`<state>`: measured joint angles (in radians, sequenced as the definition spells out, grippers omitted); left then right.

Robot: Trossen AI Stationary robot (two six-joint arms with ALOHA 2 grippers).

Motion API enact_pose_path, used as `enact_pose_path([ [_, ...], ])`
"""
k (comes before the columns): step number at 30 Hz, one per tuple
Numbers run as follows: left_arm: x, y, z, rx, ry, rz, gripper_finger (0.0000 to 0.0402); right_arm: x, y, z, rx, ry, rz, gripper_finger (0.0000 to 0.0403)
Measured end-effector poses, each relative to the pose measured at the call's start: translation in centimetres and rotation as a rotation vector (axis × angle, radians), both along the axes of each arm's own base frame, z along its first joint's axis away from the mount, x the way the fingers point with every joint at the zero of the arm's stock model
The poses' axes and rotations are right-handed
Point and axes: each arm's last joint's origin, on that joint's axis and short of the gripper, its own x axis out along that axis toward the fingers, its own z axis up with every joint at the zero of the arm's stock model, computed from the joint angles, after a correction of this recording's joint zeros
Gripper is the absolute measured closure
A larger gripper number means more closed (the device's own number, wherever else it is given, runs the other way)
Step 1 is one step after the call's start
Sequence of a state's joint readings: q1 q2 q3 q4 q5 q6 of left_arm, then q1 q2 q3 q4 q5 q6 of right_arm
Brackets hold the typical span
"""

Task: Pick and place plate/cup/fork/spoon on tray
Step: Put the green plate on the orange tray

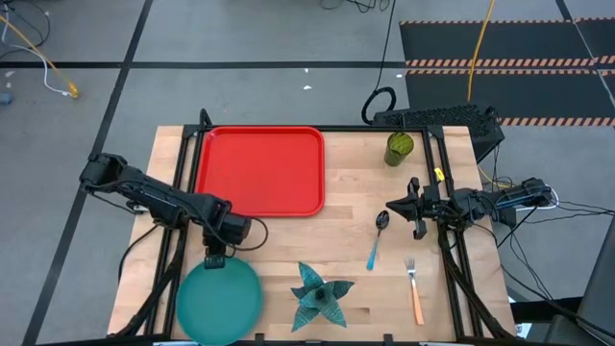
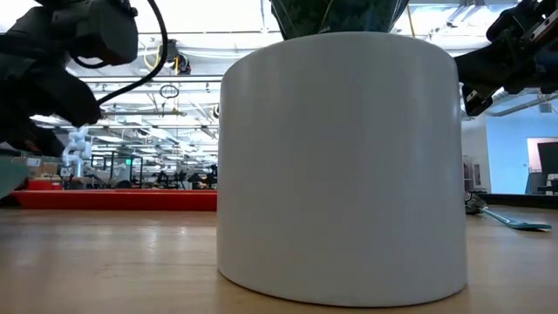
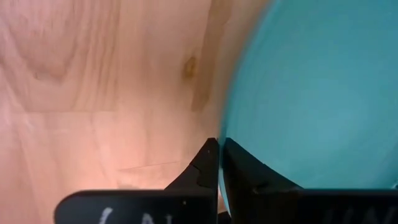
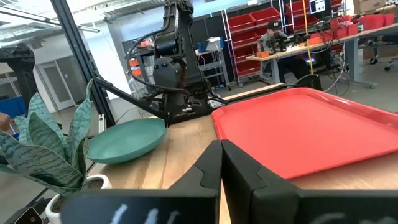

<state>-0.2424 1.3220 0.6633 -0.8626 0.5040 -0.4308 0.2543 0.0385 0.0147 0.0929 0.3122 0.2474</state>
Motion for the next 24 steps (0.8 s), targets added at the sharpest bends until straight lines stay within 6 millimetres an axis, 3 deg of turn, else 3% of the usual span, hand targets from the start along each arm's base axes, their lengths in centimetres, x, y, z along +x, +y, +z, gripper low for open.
enact_pose_path([
  [7, 0.8, -0.1, 1.3, -0.005, -0.004, 0.051, 0.0396, 0.0, 0.0, 0.0, -0.001, 0.001, 0.0, 0.0403],
  [14, 1.6, 0.7, 4.0, 0.043, -0.013, 0.108, 0.0397, 0.0, 0.0, 0.0, -0.001, 0.0, 0.0, 0.0403],
  [19, 2.9, 2.6, 6.8, 0.149, -0.065, 0.209, 0.0397, 0.0, 0.0, 0.0, -0.001, -0.002, 0.0, 0.0403],
  [24, 3.7, 5.8, 9.8, 0.291, -0.1, 0.396, 0.0397, 0.0, 0.0, 0.0, 0.0, -0.001, 0.0, 0.0403],
])
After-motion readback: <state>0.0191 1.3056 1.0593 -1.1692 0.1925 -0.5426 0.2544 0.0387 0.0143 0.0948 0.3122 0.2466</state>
